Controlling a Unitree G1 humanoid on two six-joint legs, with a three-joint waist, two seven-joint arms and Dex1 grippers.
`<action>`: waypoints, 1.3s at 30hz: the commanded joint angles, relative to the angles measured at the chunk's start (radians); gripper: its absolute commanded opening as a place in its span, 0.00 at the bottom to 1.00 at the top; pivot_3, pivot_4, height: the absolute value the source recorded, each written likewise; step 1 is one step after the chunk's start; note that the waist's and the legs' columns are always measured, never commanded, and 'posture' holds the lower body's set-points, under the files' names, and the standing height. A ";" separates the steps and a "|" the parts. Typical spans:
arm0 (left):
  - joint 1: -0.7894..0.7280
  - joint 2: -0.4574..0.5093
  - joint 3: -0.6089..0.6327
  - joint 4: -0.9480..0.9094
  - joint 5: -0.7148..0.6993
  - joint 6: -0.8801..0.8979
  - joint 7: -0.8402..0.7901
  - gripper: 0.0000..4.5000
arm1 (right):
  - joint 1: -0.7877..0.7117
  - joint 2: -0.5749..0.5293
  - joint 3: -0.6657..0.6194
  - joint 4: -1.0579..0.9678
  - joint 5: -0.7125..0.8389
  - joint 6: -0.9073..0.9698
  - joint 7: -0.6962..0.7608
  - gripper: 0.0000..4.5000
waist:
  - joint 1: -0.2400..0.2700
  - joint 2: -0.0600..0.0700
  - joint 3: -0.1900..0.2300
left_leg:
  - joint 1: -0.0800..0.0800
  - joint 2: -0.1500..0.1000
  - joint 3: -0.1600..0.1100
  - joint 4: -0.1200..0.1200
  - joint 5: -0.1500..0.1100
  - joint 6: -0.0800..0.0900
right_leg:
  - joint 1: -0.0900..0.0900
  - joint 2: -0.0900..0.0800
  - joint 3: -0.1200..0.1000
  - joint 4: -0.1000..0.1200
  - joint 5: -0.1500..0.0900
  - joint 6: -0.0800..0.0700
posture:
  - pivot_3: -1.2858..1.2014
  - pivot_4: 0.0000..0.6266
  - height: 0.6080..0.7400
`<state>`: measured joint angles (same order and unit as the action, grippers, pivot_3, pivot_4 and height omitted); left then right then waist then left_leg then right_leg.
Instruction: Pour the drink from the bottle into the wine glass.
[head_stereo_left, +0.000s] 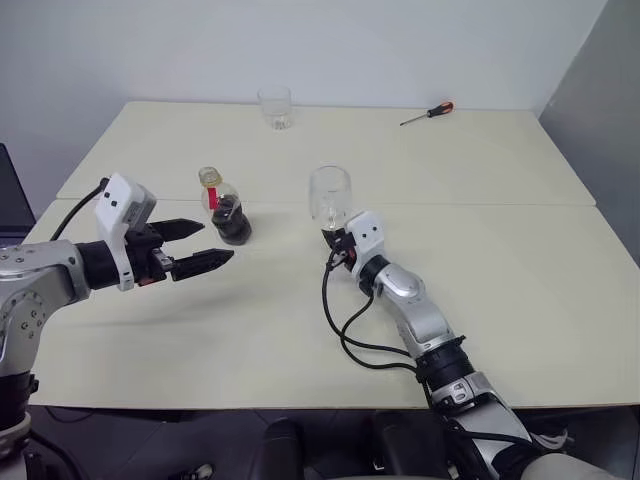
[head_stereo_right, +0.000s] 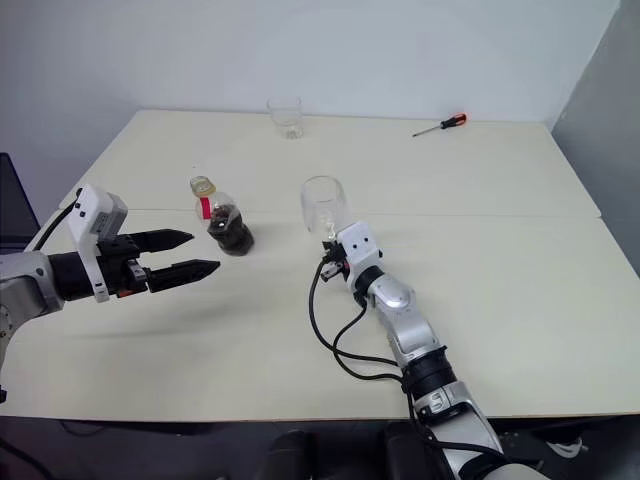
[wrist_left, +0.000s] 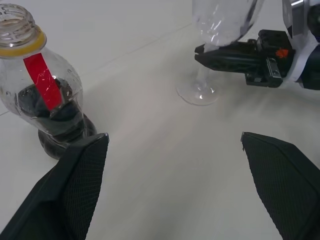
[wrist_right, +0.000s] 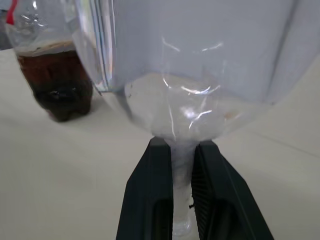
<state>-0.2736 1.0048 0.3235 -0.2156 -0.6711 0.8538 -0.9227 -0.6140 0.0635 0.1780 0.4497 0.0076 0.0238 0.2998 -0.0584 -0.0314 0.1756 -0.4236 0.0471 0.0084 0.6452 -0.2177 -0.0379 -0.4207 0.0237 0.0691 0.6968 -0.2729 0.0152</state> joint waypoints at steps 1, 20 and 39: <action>0.003 0.010 0.048 -0.030 -0.009 -0.009 0.005 1.00 | -0.016 0.000 -0.017 0.014 0.003 -0.024 -0.004 0.05 | 0.000 0.000 0.000 | 0.000 0.000 0.000 0.000 0.000 0.000 | 0.000 0.000 0.000 0.000 0.000 0.000 | 0.52 0.24 1.00; -0.006 -0.011 0.008 -0.037 -0.005 -0.010 0.013 1.00 | 0.033 -0.033 0.027 -0.120 0.007 0.030 0.082 0.96 | 0.000 0.000 0.000 | 0.000 0.000 0.000 0.000 0.000 0.000 | 0.000 0.000 0.000 0.000 0.000 0.000 | 0.52 0.24 1.00; 0.249 -0.208 0.111 -0.184 0.013 -0.053 0.203 1.00 | 0.246 -0.740 -0.177 -0.722 0.333 0.567 0.611 0.99 | 0.008 0.001 0.001 | 0.000 0.000 0.002 0.000 0.000 0.000 | 0.001 -0.007 0.001 -0.001 -0.003 0.004 | 0.52 0.24 1.00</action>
<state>-0.0334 0.8163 0.3996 -0.3607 -0.6593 0.8305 -0.7626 -0.3410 -0.6371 0.0800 -0.1925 0.2732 0.5380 0.8589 -0.0503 -0.0308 0.1767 -0.4233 0.0472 0.0106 0.6452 -0.2178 -0.0377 -0.4196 0.0162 0.0707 0.6959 -0.2764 0.0200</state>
